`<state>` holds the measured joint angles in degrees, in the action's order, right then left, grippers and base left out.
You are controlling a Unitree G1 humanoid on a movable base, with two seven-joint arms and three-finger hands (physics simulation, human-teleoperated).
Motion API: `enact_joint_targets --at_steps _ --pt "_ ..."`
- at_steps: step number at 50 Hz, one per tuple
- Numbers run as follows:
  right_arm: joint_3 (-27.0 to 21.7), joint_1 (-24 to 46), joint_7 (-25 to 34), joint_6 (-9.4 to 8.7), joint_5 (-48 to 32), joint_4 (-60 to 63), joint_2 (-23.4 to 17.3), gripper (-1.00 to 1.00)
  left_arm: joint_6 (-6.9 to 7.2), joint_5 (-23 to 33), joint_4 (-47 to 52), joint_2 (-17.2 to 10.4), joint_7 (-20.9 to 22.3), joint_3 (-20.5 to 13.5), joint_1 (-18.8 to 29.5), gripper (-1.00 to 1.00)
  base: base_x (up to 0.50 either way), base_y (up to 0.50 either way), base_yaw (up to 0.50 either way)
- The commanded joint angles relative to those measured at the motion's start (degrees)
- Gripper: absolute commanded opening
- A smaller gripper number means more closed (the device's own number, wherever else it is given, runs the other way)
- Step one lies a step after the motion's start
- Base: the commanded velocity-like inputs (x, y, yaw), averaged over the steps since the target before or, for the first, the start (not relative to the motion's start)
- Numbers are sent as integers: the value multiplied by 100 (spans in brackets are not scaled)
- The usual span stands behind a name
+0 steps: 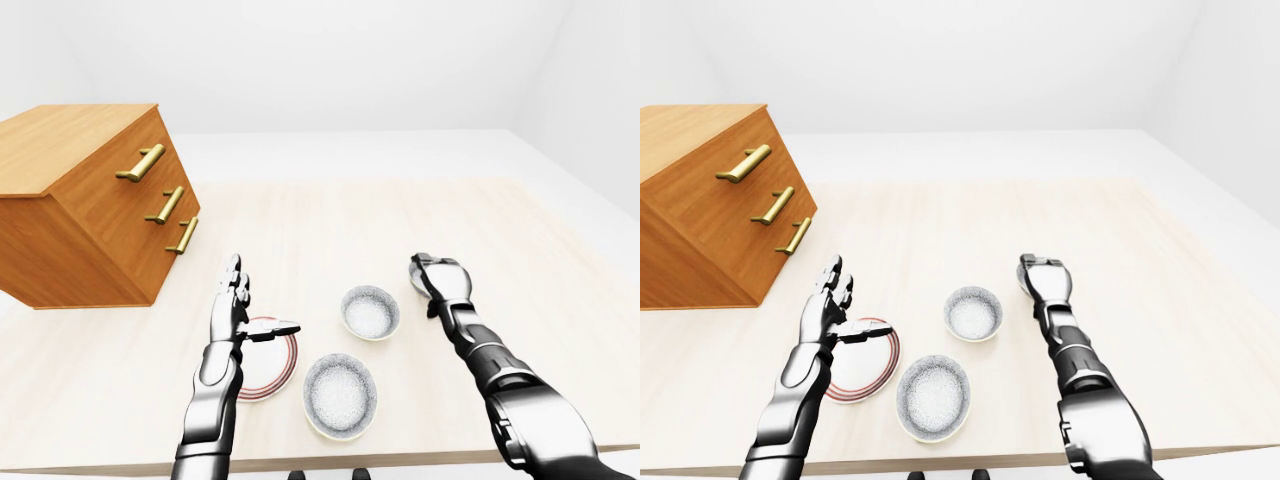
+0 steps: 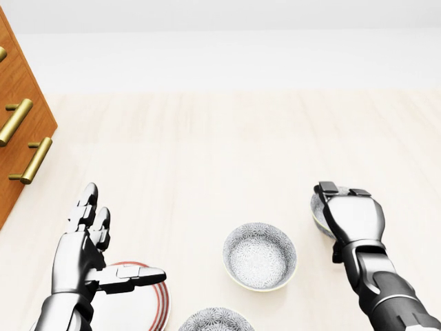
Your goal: Stack the bowl at the front on the bowl in the middle.
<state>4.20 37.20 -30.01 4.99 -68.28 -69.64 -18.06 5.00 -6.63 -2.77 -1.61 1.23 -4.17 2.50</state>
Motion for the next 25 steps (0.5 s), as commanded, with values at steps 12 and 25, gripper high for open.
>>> enact_joint_targets --at_steps 12,25 --pt "-377 -794 1 1 14 2091 -569 -100 0 -44 30 23 18 34 -50 100 0 0 0" --pt "-1419 -1319 983 1 -434 6382 -632 -100 0 -40 20 32 33 54 -74 100 0 0 0"
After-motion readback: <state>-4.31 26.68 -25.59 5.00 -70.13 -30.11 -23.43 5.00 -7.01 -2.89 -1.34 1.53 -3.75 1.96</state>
